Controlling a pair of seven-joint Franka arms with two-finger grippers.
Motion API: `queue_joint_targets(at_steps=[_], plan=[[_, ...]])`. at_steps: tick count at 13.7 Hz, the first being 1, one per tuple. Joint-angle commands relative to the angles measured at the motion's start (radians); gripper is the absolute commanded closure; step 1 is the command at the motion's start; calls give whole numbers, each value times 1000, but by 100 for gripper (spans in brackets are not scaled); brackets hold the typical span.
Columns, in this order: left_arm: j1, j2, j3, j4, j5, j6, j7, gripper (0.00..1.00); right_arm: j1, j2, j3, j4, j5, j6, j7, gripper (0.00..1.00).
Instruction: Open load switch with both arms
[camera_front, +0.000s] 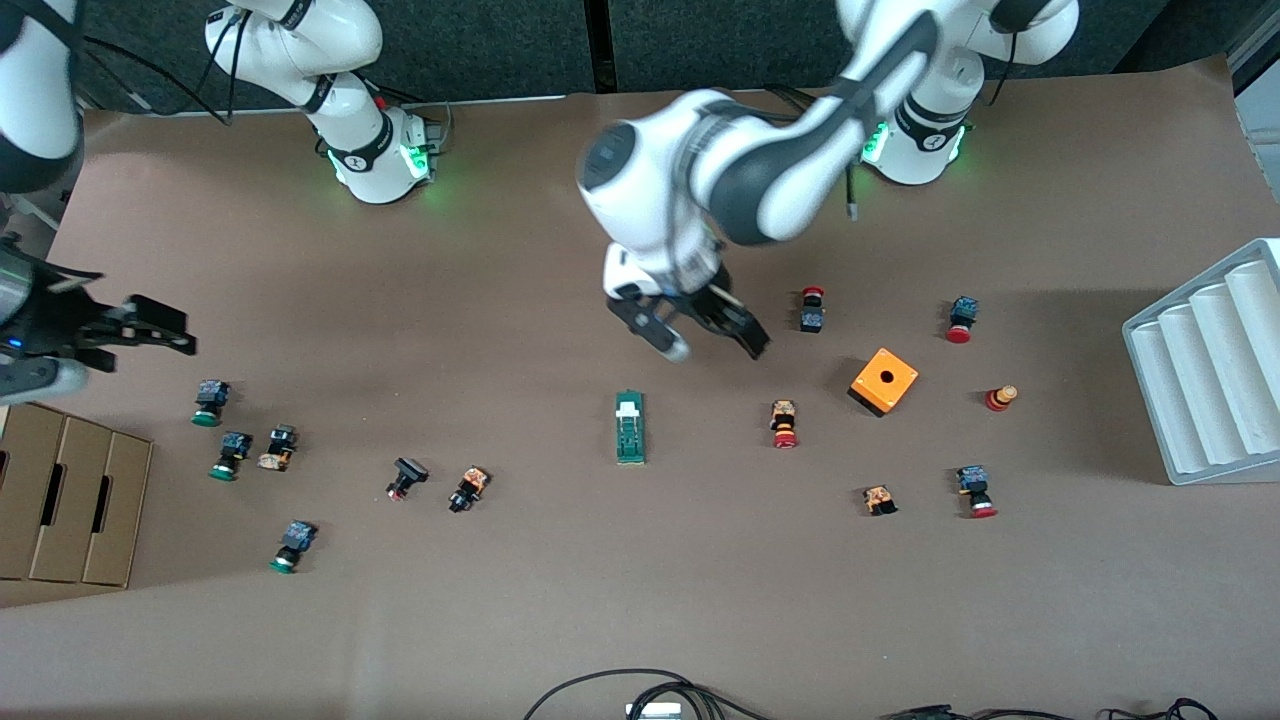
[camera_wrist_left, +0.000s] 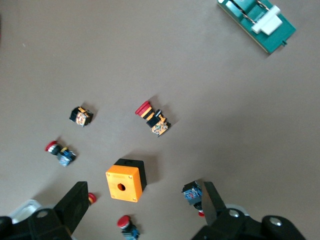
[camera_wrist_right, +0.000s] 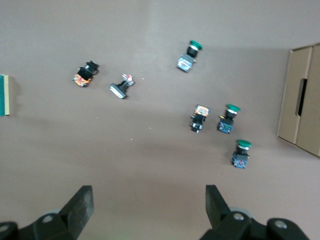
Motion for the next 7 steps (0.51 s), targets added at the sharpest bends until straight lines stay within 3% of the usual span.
queue_joint_targets(at_steps=[1, 4, 7], plan=[[114, -75, -8, -3, -174, 2, 28, 0, 1, 23, 2, -2, -11, 6, 38, 0], [225, -145, -10, -12, -277, -33, 20, 0, 8, 23, 7, 0, -20, 44, 283, 0], [308, -172, -3, -1, -280, -43, 34, 0, 12, 19, 17, 1, -45, 32, 273, 0]])
